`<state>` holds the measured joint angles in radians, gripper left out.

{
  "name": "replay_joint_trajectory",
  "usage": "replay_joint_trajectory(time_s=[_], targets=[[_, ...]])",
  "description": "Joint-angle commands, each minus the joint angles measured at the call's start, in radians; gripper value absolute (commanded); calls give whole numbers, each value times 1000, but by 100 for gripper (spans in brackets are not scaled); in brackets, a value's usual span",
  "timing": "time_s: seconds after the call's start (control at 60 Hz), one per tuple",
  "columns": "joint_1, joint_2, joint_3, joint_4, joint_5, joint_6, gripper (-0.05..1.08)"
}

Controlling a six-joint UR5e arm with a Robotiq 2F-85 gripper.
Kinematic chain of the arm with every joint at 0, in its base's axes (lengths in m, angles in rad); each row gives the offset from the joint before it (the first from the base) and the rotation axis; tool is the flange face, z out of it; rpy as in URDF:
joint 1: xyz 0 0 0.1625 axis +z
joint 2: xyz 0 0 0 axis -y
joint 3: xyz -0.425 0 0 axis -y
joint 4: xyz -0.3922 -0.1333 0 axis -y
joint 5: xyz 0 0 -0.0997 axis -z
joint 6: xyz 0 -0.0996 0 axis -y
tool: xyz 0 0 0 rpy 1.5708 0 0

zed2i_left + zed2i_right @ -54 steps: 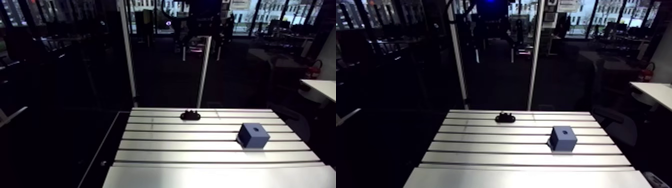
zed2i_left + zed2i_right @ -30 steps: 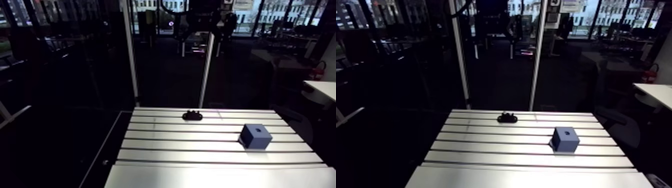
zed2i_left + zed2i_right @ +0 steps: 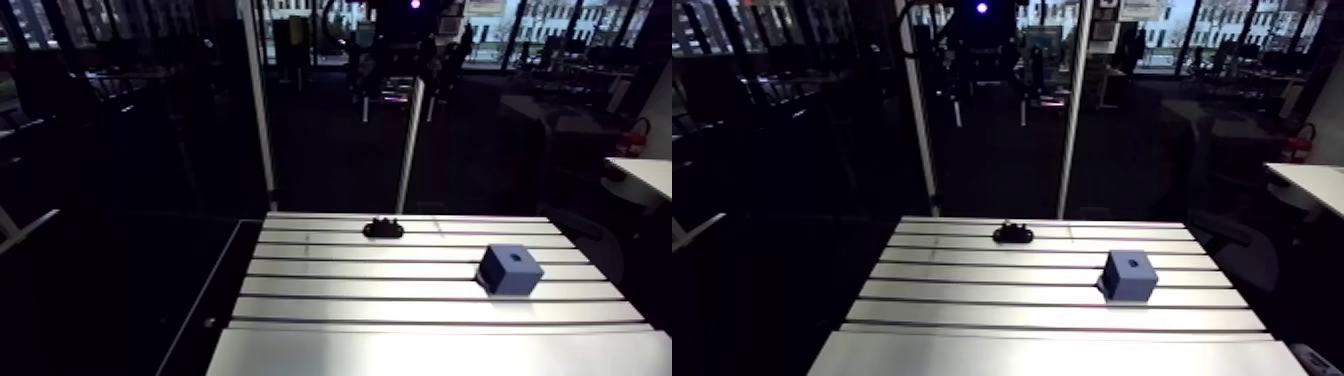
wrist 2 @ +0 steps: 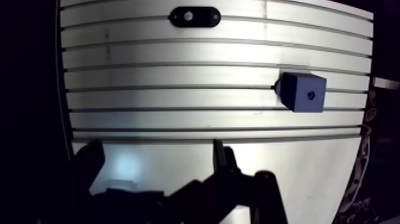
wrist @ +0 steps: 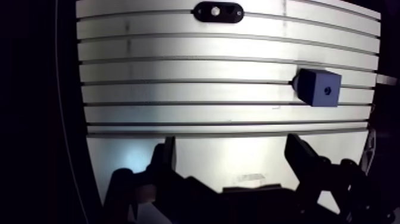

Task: Pick up the M10 bolt and insert it into the hex recess until seated.

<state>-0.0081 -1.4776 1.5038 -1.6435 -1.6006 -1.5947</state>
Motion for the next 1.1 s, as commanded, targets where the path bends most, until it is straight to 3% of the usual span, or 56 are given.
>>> replay_joint_trajectory(time_s=[0.017,0.3,0.483,0.533,0.617,0.667,0.783,1.1], targets=[[-9,31,73,-147,-2,-16,1],[-10,69,171,-406,-1,-23,1],[-19,94,211,-509,4,-50,1],[-29,115,219,-545,20,-67,1],[-32,125,225,-562,31,-70,1],[-40,139,230,-576,52,-70,1],[-48,164,242,-636,79,-68,1],[-50,227,241,-693,67,-60,1]])
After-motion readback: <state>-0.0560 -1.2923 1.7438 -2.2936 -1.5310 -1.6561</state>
